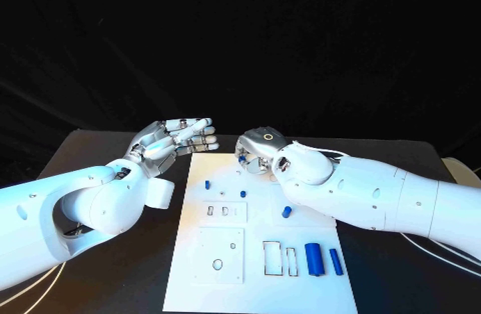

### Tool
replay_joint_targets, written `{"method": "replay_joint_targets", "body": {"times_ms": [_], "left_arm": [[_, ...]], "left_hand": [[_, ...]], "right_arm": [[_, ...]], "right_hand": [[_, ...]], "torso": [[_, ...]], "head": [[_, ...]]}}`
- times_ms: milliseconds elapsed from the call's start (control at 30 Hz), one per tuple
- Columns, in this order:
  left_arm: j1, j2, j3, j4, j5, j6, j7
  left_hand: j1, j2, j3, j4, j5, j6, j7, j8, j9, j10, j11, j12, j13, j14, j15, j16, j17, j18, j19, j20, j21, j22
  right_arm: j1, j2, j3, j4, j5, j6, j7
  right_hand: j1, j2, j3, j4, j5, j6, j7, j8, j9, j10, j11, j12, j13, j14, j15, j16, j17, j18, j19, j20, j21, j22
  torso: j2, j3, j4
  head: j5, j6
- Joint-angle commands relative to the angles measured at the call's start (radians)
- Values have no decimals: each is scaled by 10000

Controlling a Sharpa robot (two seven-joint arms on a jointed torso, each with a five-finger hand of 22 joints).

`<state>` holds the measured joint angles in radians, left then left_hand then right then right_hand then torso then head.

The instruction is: Assemble the parts on the task board

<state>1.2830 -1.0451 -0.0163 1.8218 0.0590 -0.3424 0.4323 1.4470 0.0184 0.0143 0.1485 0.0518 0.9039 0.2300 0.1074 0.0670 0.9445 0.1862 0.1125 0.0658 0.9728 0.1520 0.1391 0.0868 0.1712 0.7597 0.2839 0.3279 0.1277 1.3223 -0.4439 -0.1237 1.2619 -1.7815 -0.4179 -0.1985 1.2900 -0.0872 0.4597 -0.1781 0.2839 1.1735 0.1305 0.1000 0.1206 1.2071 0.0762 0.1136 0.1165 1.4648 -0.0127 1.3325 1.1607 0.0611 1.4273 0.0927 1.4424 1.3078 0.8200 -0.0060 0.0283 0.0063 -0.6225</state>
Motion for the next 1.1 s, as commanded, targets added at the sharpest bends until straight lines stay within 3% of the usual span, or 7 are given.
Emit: {"method": "replay_joint_targets", "body": {"times_ms": [33, 500, 767, 933, 1100], "left_arm": [[23, 5, 8, 29, -1, 63, 58], [30, 20, 8, 10, -1, 72, 27], [31, 18, 7, 4, -1, 72, 14], [32, 11, 7, -21, 0, 66, 13], [33, -22, 7, -66, 0, 63, 18]], "left_hand": [[-20, 33, -44, -18, 12, 13, 43, -35, -15, -16, 66, -58, -15, -1, 63, -52, -14, 105, 59, 20, -54, -10], [-20, 33, -44, -18, 12, 13, 43, -35, -15, -16, 66, -58, -15, -1, 63, -52, -14, 105, 59, 20, -54, -10], [-14, 42, -52, -29, 12, 14, 46, -54, -14, -20, 70, -79, -14, -12, 70, -84, -20, 106, 60, 20, -60, -19], [-14, 42, -52, -29, 12, 14, 46, -54, -14, -20, 70, -79, -14, -12, 70, -84, -20, 106, 60, 20, -60, -19], [-14, 42, -52, -29, 12, 14, 46, -54, -14, -20, 70, -79, -14, -12, 70, -84, -20, 106, 60, 20, -60, -19]], "right_arm": [[-15, 41, -4, -74, -26, 150, 47], [-17, 182, -7, -284, 8, 294, 31], [-18, 157, -9, -304, 13, 281, 27], [-17, -38, -9, -39, 13, 186, -3], [-11, -547, 0, 591, 28, 40, -99]], "right_hand": [[-9, 18, 35, 59, -31, -53, 21, -53, 13, 120, -88, -46, 11, 363, 2, 29, -27, -86, -37, 15, -25, 326], [-136, -135, 193, 199, -116, -307, 100, -208, 30, -252, 35, -305, -120, 288, 100, -90, -257, -29, -222, 97, -178, 108], [-390, -521, 138, 403, -218, -1092, 247, -390, -114, -1188, 256, -511, -410, 42, 290, -667, -1149, 202, -915, 267, -860, -898], [-396, -580, 46, 456, -206, -1197, 252, -371, -133, -1360, 280, -484, -458, 9, 300, -775, -1300, 245, -1030, 295, -1007, -1083], [-409, -585, -33, 526, -192, -1121, 255, -324, -111, -1365, 276, -424, -463, 18, 300, -789, -1313, 244, -1014, 303, -1030, -1081]], "torso": [[6, -1, -1], [12, 2, -2], [13, 6, -9], [10, 9, -12], [-2, 12, -33]], "head": [[9, 2], [6, 3], [19, 19], [32, 17], [49, 31]]}}
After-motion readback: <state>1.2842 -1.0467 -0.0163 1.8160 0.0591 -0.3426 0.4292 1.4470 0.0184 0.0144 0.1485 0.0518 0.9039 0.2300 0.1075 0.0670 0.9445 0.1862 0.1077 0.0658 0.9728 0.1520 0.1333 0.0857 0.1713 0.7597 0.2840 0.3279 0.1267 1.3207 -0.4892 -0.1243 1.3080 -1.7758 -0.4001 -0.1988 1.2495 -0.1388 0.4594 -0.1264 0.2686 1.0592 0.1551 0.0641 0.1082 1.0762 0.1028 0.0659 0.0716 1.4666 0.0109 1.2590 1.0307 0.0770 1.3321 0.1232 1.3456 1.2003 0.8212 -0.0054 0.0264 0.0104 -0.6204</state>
